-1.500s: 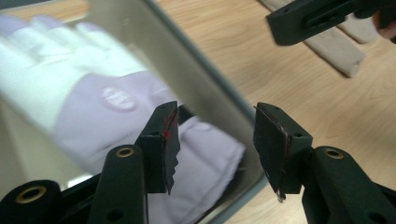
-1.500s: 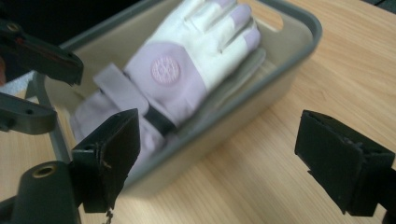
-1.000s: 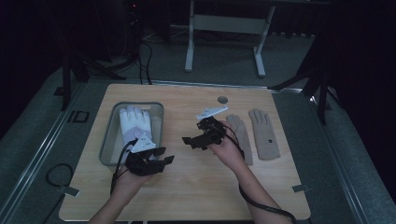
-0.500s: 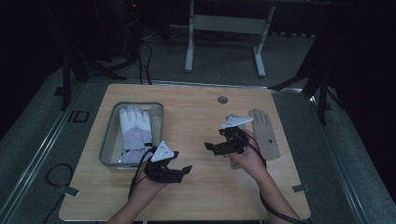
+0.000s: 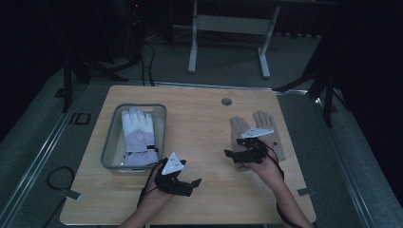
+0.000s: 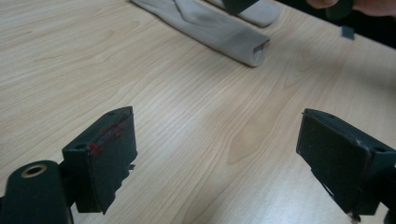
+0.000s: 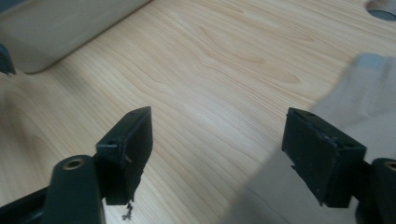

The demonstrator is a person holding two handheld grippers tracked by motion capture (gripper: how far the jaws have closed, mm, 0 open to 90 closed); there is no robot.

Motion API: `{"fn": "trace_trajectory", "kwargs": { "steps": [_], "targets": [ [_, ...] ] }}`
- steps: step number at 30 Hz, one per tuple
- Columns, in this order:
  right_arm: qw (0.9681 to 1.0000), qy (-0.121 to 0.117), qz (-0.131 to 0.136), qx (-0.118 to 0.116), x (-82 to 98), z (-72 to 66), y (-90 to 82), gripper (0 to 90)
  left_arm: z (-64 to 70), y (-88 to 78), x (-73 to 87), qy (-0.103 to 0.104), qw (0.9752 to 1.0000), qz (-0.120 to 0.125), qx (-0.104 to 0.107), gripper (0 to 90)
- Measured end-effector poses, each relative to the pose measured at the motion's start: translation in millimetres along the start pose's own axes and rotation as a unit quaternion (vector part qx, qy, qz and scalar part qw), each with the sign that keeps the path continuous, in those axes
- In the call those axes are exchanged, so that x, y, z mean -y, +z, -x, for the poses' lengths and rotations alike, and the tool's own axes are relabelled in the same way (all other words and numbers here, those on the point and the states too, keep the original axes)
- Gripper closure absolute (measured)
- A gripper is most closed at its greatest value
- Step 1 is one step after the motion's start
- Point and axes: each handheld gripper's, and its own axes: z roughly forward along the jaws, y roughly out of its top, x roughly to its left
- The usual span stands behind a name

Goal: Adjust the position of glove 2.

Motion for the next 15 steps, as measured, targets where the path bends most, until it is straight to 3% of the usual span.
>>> {"fn": "trace_trajectory", "kwargs": {
  "steps": [3,7,10,15],
  "targets": [
    [1.0,0.001,0.005,0.006,4.6,6.2,-3.5,28.8,1.2,0.2,3.8,0.007,0.9999,0.008,-0.008,9.1],
    [0.9998,0.003,0.012,0.016,12.2,21.5,-10.9,32.5,1.7,1.6,11.7,-0.002,0.9999,0.01,-0.013,2.1],
    [0.9996,0.007,0.01,0.027,15.4,35.5,-11.8,32.7,6.0,3.1,16.8,0.015,0.9996,0.014,-0.021,1.9],
    [0.999,0.009,0.004,0.044,14.8,49.7,-7.8,33.4,10.3,5.0,18.4,0.022,0.9994,0.018,-0.018,1.9]
  ]
}}
